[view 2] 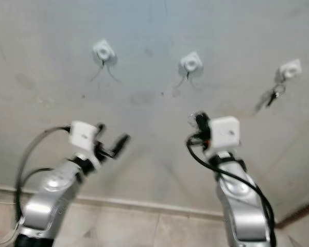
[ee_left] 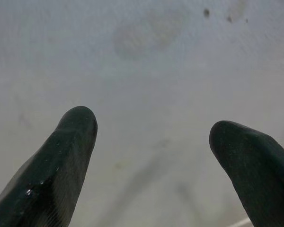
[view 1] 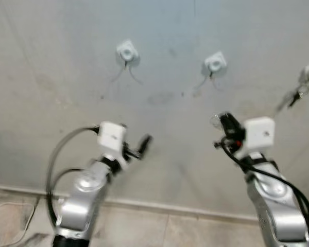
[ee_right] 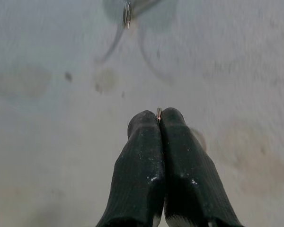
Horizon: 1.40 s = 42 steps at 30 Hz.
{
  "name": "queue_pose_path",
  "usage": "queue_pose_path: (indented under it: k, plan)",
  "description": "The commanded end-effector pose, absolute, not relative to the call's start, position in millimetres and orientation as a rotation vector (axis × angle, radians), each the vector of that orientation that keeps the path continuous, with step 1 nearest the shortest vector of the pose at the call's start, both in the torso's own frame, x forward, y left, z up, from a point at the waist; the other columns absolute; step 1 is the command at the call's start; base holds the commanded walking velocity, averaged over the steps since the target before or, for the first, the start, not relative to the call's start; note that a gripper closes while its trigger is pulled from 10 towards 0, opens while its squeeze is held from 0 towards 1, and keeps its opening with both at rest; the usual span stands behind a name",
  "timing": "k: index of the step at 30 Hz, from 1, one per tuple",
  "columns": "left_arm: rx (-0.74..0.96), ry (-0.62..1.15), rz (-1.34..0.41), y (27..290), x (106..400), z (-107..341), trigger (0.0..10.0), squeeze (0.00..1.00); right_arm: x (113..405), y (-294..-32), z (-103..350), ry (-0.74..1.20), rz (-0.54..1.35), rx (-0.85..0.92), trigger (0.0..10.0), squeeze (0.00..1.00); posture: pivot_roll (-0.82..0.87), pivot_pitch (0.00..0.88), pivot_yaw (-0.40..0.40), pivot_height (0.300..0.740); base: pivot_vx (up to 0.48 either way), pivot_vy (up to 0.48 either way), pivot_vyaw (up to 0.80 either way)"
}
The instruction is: Hang keys on a hook
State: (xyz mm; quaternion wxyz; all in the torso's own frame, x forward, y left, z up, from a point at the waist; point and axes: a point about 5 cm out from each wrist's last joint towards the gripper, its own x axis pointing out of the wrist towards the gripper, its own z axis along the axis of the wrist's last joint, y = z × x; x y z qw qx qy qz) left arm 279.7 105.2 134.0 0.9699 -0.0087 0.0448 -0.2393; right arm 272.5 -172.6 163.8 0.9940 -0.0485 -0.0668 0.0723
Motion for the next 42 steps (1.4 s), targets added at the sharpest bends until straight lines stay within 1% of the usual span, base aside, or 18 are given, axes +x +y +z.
queue_pose_path:
  k: [1,12,28,31,42]
  plan:
    - [0.001,0.087,-0.453,114,279,135,10.0,0.0,273,-165,171,-0.168,0.17,-0.1,10.0,0.0,0.13,0.0,-0.028,0.74,0.0,0.0,0.0]
    - [-0.023,0.083,-0.465,111,278,135,10.0,0.0,271,-163,171,-0.168,0.167,-0.096,10.0,0.0,0.13,0.0,-0.032,0.74,0.0,0.0,0.0]
    - [-0.031,0.079,-0.476,110,277,136,10.0,0.0,271,-160,169,-0.165,0.168,-0.09,10.0,0.0,0.13,0.0,-0.03,0.74,0.0,-0.387,0.0]
    - [-0.071,0.083,-0.46,111,277,137,10.0,0.0,271,-160,169,-0.165,0.168,-0.09,10.0,0.0,0.13,0.0,-0.03,0.74,0.0,0.0,0.0]
    - [-0.037,0.092,-0.438,116,277,135,10.0,0.0,271,-155,168,-0.163,0.176,-0.074,10.0,0.0,0.14,0.0,-0.031,0.74,0.0,0.0,0.0]
